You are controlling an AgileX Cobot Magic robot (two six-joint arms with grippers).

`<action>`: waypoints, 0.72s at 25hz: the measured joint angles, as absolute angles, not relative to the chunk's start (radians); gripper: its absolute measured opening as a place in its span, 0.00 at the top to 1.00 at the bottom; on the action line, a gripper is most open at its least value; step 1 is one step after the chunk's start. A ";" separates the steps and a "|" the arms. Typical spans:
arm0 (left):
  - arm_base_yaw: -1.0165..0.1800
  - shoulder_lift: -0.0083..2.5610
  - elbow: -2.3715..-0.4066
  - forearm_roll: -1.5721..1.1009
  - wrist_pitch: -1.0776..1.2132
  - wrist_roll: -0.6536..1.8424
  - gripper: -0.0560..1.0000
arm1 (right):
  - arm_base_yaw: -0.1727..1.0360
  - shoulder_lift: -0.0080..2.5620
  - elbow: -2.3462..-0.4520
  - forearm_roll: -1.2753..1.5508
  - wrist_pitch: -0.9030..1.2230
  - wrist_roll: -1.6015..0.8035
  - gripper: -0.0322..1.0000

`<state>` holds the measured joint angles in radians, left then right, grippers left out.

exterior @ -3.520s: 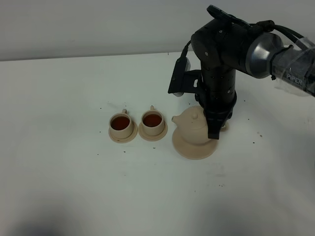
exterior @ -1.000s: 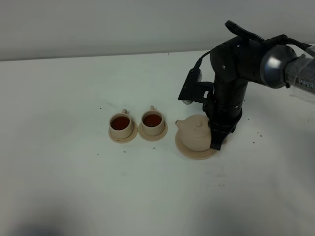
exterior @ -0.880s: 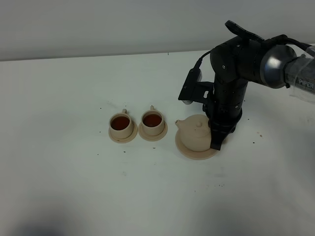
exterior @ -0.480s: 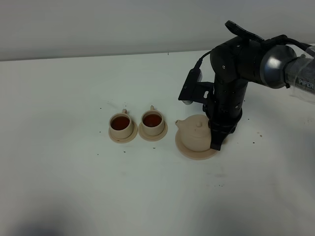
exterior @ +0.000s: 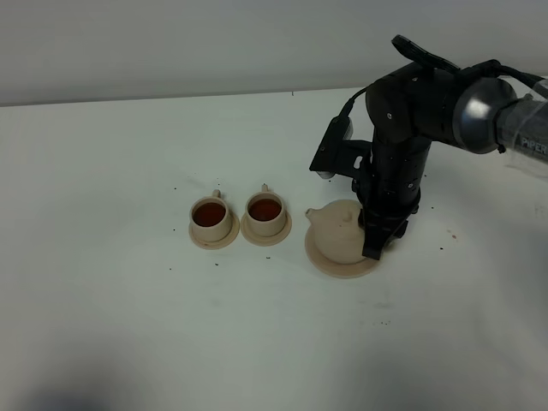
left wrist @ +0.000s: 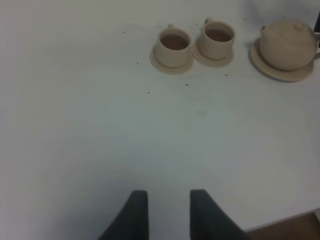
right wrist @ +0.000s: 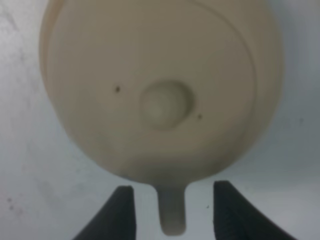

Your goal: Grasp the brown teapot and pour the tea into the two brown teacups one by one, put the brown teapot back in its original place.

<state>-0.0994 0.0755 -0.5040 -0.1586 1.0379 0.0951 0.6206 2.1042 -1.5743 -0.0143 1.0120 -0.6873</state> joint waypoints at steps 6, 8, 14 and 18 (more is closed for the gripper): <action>-0.099 0.076 -0.504 -0.159 1.038 0.095 0.73 | 0.621 2.013 -1.573 -0.065 0.974 -0.659 0.62; -0.099 0.076 -0.504 -0.159 1.038 0.095 0.73 | 0.621 1.969 -1.573 -0.090 0.981 -0.639 0.62; -0.099 0.076 -0.504 -0.159 1.038 0.095 0.73 | 0.600 1.792 -1.572 -0.191 1.089 -0.566 0.63; -0.099 0.076 -0.504 -0.159 1.038 0.095 0.73 | 0.495 1.632 -1.529 -0.111 1.117 -0.570 0.67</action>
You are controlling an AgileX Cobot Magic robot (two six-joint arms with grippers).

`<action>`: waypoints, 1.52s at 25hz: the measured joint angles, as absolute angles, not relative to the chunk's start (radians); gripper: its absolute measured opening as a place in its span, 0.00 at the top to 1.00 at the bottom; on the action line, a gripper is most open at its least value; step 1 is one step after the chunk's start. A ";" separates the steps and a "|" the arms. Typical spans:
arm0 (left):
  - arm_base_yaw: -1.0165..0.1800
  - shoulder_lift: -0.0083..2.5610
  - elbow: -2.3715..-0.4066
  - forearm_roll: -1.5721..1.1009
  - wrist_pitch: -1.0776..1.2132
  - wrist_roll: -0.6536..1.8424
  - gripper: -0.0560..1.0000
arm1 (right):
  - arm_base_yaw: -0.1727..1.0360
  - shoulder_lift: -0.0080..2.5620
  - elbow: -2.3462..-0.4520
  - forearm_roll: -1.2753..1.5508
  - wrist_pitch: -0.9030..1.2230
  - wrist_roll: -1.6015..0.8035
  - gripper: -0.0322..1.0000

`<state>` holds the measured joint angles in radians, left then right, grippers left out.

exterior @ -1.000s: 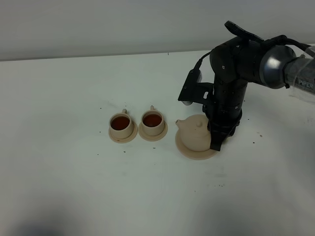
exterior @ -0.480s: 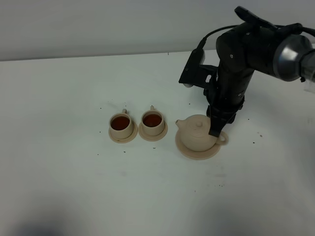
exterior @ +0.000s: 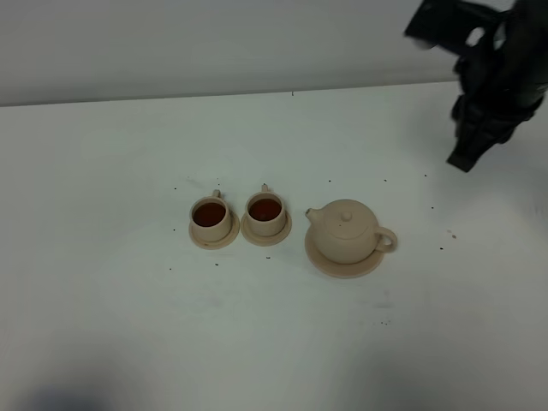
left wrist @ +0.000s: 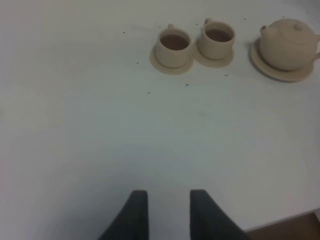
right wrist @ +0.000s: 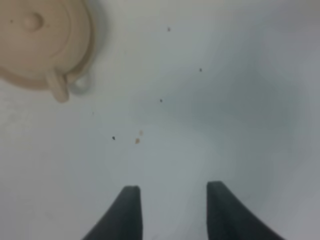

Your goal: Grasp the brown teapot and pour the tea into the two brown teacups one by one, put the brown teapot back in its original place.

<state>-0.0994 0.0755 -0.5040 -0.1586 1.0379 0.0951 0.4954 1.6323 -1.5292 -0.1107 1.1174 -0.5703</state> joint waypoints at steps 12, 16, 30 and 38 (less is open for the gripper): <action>-0.099 0.076 -0.504 -0.159 1.038 0.096 0.73 | 0.059 0.961 -1.188 0.008 0.672 -0.545 0.72; -0.099 0.076 -0.504 -0.159 1.038 0.096 0.73 | -0.019 0.888 -1.185 -0.048 0.737 -0.479 0.74; -0.099 0.076 -0.504 -0.159 1.038 0.096 0.73 | -0.023 0.435 -0.898 0.043 0.992 -0.348 0.76; -0.099 0.076 -0.504 -0.159 1.038 0.096 0.73 | -0.043 0.156 -0.522 0.155 1.040 -0.209 0.76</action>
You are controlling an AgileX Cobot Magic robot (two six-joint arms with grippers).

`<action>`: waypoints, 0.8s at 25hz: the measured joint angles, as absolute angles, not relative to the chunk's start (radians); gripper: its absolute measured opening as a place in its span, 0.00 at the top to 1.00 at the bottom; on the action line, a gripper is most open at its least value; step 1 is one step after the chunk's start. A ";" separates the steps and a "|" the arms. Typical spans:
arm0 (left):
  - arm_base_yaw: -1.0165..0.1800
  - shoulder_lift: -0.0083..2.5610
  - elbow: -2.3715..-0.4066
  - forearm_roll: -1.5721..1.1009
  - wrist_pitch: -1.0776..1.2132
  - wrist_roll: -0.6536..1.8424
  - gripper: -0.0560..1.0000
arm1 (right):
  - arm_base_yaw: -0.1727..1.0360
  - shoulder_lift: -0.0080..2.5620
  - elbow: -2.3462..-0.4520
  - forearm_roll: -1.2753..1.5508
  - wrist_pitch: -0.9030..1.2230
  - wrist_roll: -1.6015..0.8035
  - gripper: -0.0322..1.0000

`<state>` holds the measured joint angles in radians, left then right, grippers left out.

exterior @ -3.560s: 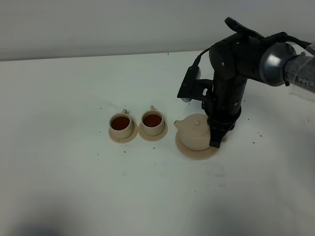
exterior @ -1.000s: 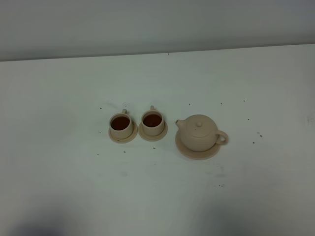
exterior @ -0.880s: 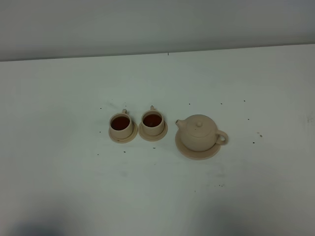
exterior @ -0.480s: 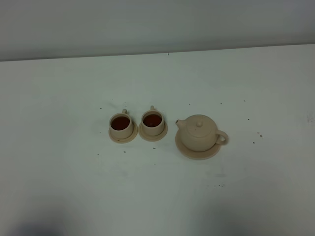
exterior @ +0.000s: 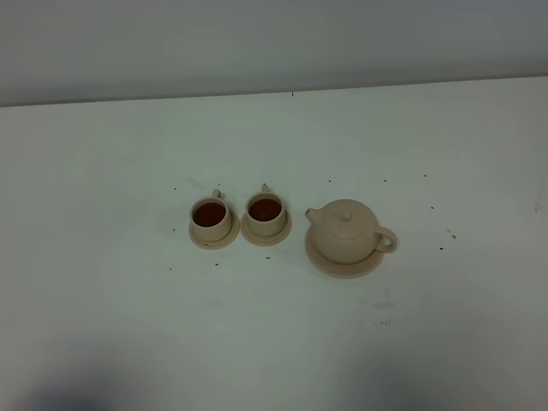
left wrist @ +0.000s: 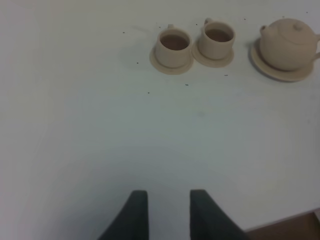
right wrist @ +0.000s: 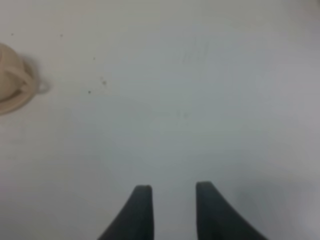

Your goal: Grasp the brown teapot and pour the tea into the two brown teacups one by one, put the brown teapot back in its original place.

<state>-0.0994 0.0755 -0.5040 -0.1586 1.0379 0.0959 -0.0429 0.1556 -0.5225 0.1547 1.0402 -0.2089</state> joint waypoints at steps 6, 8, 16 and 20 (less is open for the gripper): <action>-0.099 0.076 -0.504 -0.159 1.038 0.096 0.73 | -0.106 0.062 -0.504 0.145 1.103 -0.177 0.76; -0.099 0.076 -0.504 -0.159 1.038 0.096 0.73 | -0.109 0.062 -0.504 0.140 1.102 -0.160 0.75; -0.099 0.076 -0.504 -0.159 1.038 0.095 0.73 | -0.109 0.062 -0.504 0.134 1.101 -0.154 0.75; -0.099 0.076 -0.504 -0.159 1.038 0.095 0.73 | -0.109 0.062 -0.504 0.133 1.101 -0.154 0.74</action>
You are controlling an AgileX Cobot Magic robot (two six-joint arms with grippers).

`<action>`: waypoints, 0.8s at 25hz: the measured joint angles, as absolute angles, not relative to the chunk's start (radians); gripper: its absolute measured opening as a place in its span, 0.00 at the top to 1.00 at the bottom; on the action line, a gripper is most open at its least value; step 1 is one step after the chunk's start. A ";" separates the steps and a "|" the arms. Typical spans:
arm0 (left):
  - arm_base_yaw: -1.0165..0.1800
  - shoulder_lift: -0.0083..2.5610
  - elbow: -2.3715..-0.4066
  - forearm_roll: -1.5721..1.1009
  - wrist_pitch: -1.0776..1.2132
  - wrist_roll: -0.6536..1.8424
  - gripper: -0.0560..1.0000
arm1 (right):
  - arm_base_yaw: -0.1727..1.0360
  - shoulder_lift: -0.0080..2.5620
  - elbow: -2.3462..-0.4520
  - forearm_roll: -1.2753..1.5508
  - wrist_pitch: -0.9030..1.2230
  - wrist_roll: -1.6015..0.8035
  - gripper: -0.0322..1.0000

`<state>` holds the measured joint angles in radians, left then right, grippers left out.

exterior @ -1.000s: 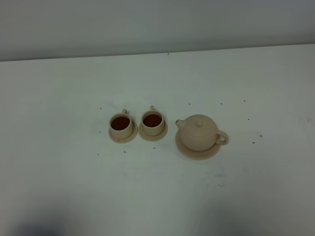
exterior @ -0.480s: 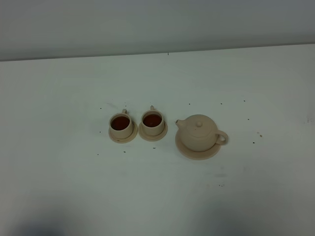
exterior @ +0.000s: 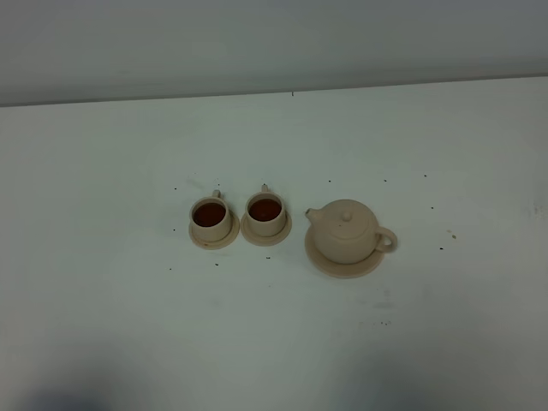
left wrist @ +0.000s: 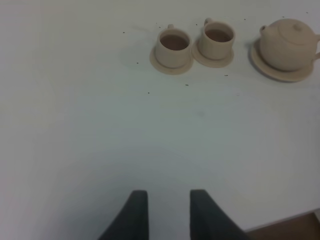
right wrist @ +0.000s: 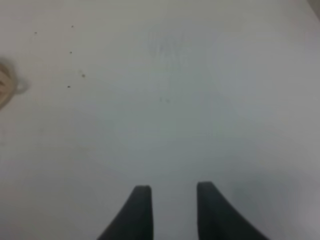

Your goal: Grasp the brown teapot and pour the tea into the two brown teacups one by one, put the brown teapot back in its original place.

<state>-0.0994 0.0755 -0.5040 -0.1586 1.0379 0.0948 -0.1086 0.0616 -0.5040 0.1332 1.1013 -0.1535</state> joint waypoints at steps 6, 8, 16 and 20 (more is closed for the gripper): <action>-0.099 0.076 -0.504 -0.159 1.038 0.095 0.73 | -0.109 0.062 -0.504 0.133 1.101 -0.153 0.74; -0.099 0.076 -0.504 -0.159 1.038 0.095 0.73 | -0.109 0.062 -0.504 0.133 1.101 -0.153 0.74; -0.099 0.076 -0.504 -0.159 1.038 0.095 0.73 | -0.109 0.062 -0.504 0.133 1.101 -0.152 0.74; -0.099 0.076 -0.504 -0.159 1.038 0.096 0.73 | -0.109 0.062 -0.504 0.133 1.101 -0.152 0.74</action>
